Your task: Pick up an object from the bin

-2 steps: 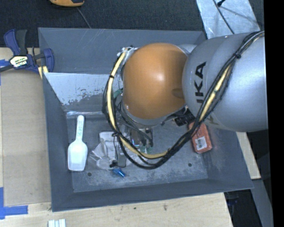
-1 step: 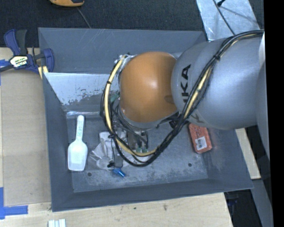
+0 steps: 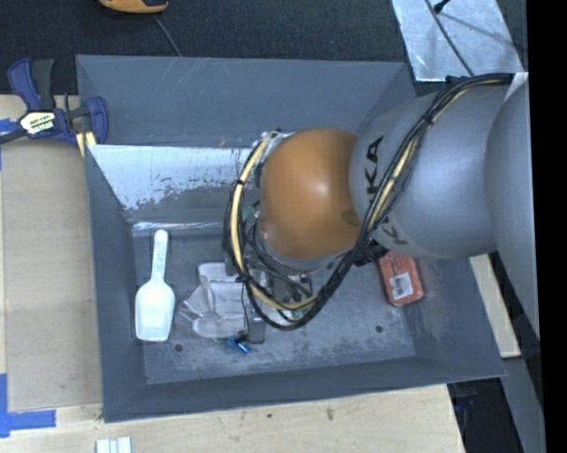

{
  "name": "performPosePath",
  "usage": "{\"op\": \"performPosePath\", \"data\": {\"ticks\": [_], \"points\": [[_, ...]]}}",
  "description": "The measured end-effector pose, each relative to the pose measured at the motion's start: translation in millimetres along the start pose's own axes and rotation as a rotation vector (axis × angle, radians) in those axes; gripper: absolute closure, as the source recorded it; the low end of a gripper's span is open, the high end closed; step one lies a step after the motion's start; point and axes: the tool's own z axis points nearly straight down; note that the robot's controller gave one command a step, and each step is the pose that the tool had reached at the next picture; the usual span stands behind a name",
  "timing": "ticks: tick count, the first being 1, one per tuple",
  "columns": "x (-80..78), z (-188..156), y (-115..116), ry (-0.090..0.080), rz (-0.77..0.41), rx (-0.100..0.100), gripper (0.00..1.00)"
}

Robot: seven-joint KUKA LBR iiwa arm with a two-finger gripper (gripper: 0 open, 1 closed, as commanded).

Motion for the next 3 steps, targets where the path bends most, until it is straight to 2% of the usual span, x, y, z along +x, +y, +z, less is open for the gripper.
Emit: {"op": "performPosePath", "data": {"ticks": [1,2,3], "points": [[-19.5,28,0,-0.002,0.034,0.001,0.00],[-19.7,71,-14,-0.020,0.027,-0.003,1.00],[-19.7,71,-14,-0.020,0.027,-0.003,1.00]]}}
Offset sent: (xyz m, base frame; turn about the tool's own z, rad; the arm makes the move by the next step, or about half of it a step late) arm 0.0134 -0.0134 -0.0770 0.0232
